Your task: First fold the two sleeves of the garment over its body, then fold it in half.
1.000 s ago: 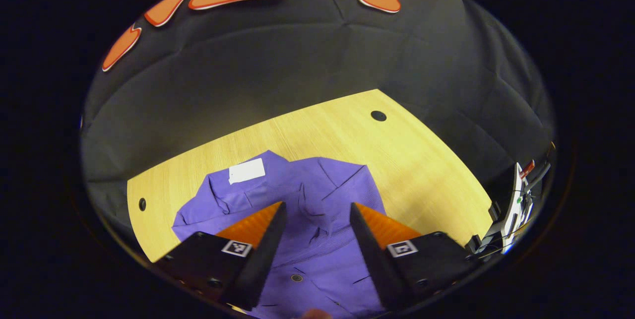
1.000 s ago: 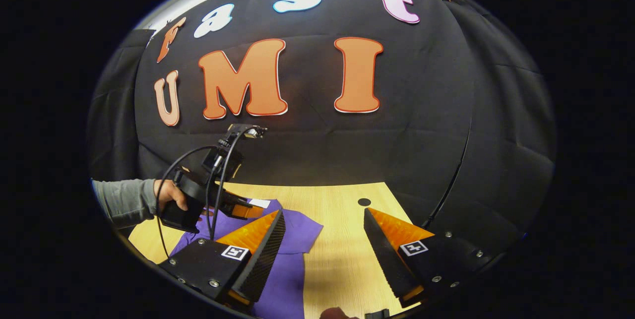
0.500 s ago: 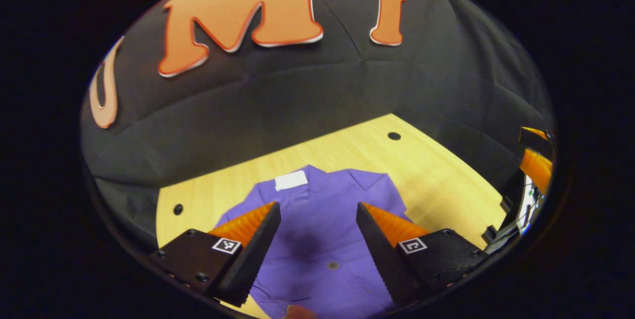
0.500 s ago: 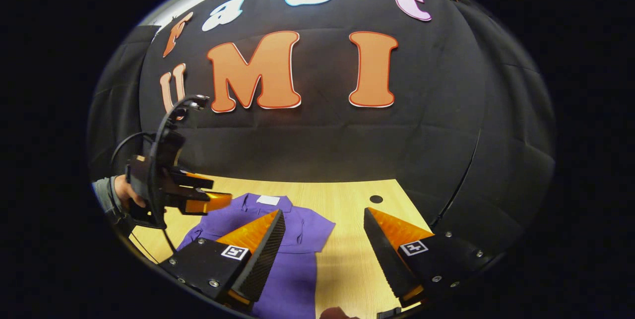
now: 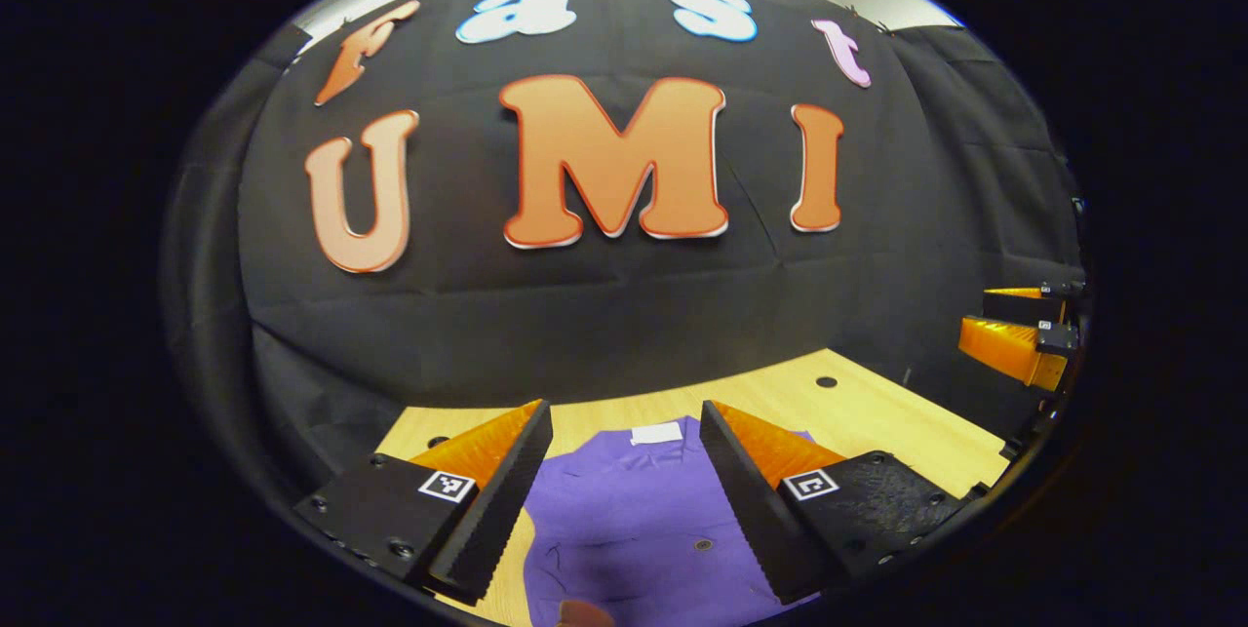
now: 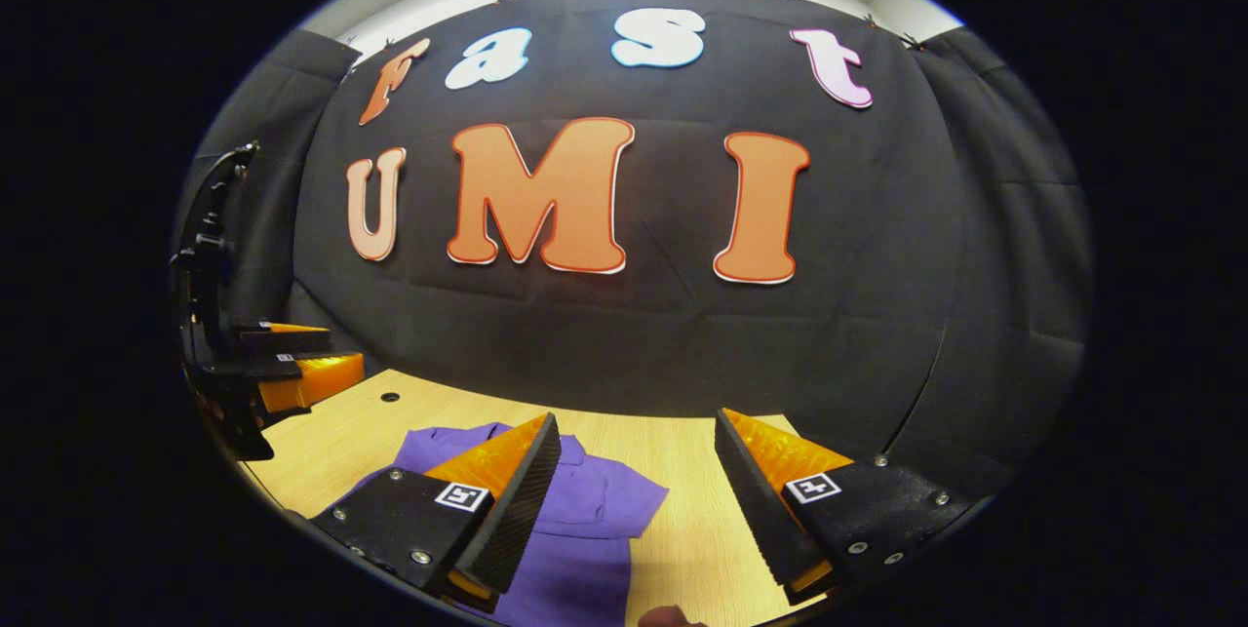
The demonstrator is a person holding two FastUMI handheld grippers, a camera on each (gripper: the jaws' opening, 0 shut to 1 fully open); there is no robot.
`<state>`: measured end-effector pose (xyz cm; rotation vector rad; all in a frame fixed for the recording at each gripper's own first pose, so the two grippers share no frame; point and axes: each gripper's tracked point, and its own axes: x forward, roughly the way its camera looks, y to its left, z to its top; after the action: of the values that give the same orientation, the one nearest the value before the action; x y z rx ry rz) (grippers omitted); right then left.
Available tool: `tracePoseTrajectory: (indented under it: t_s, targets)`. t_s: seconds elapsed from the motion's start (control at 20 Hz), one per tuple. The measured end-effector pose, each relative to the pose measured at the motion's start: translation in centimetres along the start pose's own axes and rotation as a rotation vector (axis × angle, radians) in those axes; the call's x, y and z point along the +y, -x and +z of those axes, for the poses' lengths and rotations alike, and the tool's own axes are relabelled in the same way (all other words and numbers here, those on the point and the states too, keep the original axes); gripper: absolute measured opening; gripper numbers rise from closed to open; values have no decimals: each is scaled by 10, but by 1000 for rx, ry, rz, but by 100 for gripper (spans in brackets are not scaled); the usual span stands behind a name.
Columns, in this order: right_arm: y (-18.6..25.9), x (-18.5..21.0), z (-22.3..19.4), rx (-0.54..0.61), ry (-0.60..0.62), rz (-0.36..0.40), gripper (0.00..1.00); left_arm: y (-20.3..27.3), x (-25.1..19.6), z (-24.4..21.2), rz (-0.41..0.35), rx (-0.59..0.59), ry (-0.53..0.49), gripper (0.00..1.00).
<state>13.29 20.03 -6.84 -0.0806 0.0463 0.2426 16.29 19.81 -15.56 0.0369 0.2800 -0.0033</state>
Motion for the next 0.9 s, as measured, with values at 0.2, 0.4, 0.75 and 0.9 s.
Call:
tracePoseTrajectory:
  t_s: [0.2, 0.4, 0.75, 0.9]
  targets:
    - [7, 10, -19, 47, -36, 28, 95, 53, 27, 33, 91, -164, -22, 98]
    - [20, 6, -60, 170, -17, 16, 94, 85, 43, 4, 139, -102, -54, 100]
    - [58, 6, -178, 552, -47, 36, 95, 106, 72, -156, 132, 386, -40, 98]
    - [85, 9, -220, 694, -85, 52, 95, 129, 76, -215, 120, 574, 1, 98]
